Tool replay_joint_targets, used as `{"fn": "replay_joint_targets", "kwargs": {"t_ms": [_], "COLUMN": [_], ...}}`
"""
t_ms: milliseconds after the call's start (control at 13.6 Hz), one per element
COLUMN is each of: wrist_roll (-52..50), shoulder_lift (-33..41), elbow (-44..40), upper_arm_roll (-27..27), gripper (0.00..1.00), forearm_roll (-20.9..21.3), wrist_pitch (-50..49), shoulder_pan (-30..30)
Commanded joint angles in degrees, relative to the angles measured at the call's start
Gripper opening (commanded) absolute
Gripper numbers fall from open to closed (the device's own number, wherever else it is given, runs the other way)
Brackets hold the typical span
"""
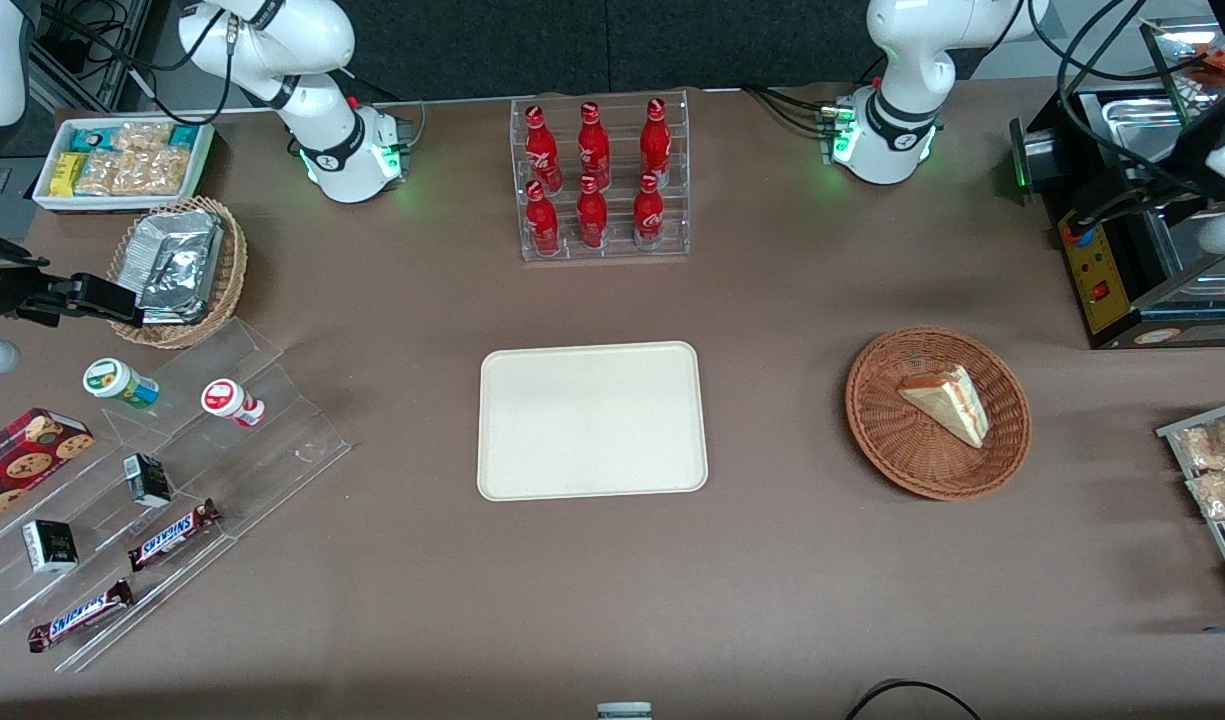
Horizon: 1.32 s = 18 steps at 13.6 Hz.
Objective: Place sandwich from basket to tray
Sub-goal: 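Move the left gripper over the wicker basket holding the sandwich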
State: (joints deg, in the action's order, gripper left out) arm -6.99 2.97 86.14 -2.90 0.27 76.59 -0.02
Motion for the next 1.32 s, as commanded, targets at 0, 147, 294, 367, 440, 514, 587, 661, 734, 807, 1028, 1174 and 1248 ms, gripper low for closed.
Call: {"fn": "replay_joint_targets", "kwargs": {"t_ms": [0, 147, 294, 367, 440, 514, 587, 661, 734, 807, 1028, 1174, 1248], "wrist_roll": [0.31, -0.04, -7.02, -12.64, -16.35, -19.35, -24.08, -30.30, -36.37, -40.95, -48.36, -50.48, -50.84], "shoulder_lift": [-0.42, -1.29, -3.92, -5.50, -5.78, -5.34, -5.25, -5.60, -5.78, -5.78, -5.52, -5.08, -4.64], "elbow": [-0.71, -0.19, -0.01, 0.69, 3.04, 6.63, 9.54, 11.83, 14.64, 17.63, 25.54, 31.95, 34.85], "upper_arm_roll": [0.96, 0.96, 0.88, 0.88, 0.88, 0.96, 1.05, 1.05, 1.05, 1.14, 1.32, 1.32, 1.32], "gripper": [1.00, 1.00, 1.00, 1.00, 1.00, 1.00, 1.00, 1.00, 1.00, 1.00, 1.00, 1.00, 1.00], "forearm_roll": [0.34, 0.86, 3.05, 3.85, 4.47, 4.47, 4.39, 4.12, 3.95, 3.77, 2.28, 1.57, 1.57], "wrist_pitch": [-0.30, 0.13, 0.31, 1.27, 4.06, 7.57, 10.65, 14.07, 18.20, 22.33, 34.10, 42.20, 45.71], "shoulder_pan": [-1.21, -0.78, -0.60, -0.60, -0.60, -0.34, 0.27, 0.80, 0.89, 1.07, 3.26, 3.62, 3.62]}}
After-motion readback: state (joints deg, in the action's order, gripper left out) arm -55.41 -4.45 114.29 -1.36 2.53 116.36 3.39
